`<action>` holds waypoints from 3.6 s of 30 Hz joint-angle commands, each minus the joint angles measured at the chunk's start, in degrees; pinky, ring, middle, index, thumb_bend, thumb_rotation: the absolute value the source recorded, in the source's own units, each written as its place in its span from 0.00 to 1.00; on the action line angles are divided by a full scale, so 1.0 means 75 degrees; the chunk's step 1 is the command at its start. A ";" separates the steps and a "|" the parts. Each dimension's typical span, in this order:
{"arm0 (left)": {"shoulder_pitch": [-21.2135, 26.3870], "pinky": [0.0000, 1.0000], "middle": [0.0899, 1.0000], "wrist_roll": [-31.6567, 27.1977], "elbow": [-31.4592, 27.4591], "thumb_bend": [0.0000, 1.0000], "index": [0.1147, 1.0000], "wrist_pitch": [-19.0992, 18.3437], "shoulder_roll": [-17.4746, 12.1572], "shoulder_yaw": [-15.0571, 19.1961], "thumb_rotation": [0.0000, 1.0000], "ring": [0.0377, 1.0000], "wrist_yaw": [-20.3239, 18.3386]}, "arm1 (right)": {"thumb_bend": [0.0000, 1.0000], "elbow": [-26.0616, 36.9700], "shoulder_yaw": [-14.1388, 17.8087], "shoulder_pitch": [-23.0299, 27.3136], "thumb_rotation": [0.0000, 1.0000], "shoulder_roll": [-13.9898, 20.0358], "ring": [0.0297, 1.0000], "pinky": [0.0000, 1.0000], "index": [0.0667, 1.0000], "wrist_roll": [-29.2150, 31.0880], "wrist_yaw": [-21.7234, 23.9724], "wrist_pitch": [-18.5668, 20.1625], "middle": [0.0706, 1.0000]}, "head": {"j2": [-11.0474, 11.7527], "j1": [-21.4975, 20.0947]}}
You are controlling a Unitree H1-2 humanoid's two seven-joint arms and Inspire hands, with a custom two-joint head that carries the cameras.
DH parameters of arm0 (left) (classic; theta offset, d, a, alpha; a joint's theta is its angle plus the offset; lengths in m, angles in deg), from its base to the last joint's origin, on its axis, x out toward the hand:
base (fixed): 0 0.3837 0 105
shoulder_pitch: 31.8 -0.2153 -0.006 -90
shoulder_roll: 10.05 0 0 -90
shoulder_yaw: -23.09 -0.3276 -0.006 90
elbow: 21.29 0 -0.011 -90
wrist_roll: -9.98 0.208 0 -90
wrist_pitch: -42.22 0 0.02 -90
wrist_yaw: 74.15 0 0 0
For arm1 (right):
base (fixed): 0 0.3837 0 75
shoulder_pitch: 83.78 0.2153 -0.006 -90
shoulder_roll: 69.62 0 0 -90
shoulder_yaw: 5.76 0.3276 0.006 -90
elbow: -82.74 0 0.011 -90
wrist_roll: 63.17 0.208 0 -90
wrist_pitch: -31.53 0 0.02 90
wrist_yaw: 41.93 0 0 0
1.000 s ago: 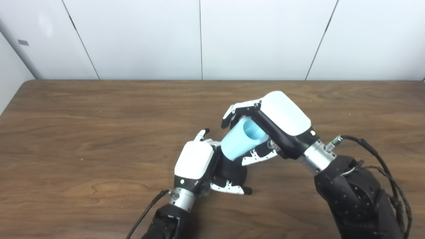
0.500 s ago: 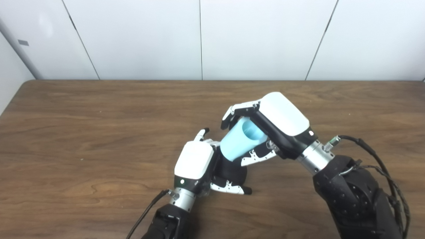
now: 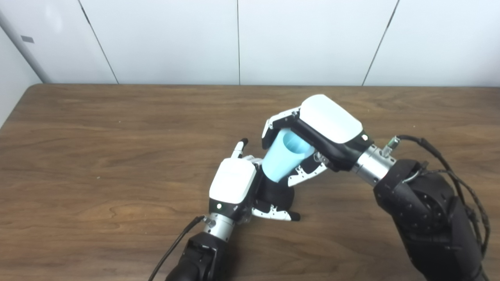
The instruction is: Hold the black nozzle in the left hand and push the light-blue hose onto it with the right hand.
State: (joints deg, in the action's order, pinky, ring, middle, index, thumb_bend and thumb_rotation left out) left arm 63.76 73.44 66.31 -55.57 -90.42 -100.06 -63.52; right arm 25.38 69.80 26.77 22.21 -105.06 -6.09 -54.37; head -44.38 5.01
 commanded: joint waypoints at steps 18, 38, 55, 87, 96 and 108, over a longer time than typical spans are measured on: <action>-0.0252 0.98 0.42 0.0118 0.0481 0.52 0.44 -0.0045 0.0116 -0.0352 0.00 0.60 -0.0175 | 0.50 0.0072 0.0012 0.0493 0.00 0.0157 0.32 0.26 0.52 0.0043 0.0349 0.0144 0.43 | -0.0045 -0.0024; -0.0274 1.00 0.40 0.0146 0.0470 0.52 0.45 -0.0256 0.0190 -0.0464 0.00 0.61 -0.0214 | 0.51 0.0198 -0.0343 0.1245 0.00 0.0389 0.35 0.30 0.49 -0.0238 0.1544 0.0627 0.48 | -0.0140 0.0051; -0.0270 0.99 0.40 0.0083 0.0551 0.52 0.45 -0.0205 0.0167 -0.0427 0.00 0.60 -0.0070 | 0.97 0.0207 -0.0597 0.1312 0.21 0.0664 0.74 0.64 0.69 -0.0601 0.2197 0.0874 0.71 | -0.0155 0.0093; -0.0355 1.00 0.41 0.0139 0.0480 0.52 0.43 -0.0208 0.0183 -0.0400 0.00 0.60 -0.0144 | 0.99 0.0991 0.0030 0.1693 0.33 0.0670 0.94 0.84 0.88 -0.0336 0.2760 0.1433 0.91 | -0.0252 0.0071; -0.0376 1.00 0.41 0.0173 0.0516 0.52 0.43 -0.0270 0.0193 -0.0399 0.00 0.60 -0.0153 | 0.98 0.1395 0.0384 0.2198 0.37 0.0806 0.95 0.87 0.89 0.0117 0.3035 0.2237 0.93 | -0.0263 0.0079; -0.0353 0.99 0.41 0.0121 0.0584 0.52 0.43 -0.0223 0.0137 -0.0346 0.00 0.60 -0.0087 | 0.82 0.2168 0.0448 0.1504 0.64 0.1279 0.98 0.89 0.91 0.0344 0.2837 0.2115 0.96 | -0.0221 0.0087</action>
State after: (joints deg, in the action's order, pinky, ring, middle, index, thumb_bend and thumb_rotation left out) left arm 63.83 73.65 67.16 -56.97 -88.97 -101.62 -63.33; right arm 40.04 72.75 38.17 30.45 -102.42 16.78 -36.93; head -45.97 5.62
